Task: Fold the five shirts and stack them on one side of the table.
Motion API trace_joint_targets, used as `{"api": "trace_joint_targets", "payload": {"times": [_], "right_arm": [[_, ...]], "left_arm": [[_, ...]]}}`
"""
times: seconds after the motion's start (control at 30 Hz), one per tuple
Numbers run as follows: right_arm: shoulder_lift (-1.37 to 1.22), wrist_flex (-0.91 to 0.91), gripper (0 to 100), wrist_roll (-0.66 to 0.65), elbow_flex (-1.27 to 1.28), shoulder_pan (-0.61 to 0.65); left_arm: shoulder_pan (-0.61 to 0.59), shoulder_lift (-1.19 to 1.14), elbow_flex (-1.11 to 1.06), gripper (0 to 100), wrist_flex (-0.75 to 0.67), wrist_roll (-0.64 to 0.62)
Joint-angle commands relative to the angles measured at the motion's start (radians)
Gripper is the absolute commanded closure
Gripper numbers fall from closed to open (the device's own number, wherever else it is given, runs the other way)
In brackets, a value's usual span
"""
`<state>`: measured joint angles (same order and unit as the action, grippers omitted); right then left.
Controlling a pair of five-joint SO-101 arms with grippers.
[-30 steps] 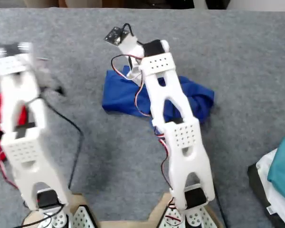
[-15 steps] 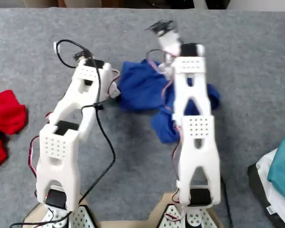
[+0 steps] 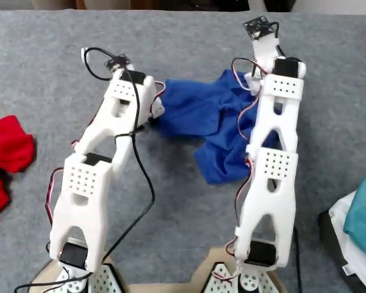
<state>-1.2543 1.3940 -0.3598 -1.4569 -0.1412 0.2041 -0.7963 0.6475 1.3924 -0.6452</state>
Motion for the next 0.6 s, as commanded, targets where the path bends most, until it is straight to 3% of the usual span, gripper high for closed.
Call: {"api": "trace_joint_targets", "payload": {"times": [0.0,0.2,0.33,0.57], "right_arm": [[-0.002,-0.063,99.3,0.005,-0.054,-0.094],[-0.010,-0.091,99.3,0.011,-0.059,-0.136],[-0.012,-0.091,99.3,0.009,-0.059,-0.133],[-0.012,-0.089,99.3,0.006,-0.058,-0.133]], "left_arm": [[0.011,0.010,0.169,90,0.117,-0.054],[0.038,0.016,0.334,90,0.281,-0.120],[0.135,0.008,0.445,90,0.321,-0.170],[0.249,-0.097,0.462,90,0.081,-0.230]]}}
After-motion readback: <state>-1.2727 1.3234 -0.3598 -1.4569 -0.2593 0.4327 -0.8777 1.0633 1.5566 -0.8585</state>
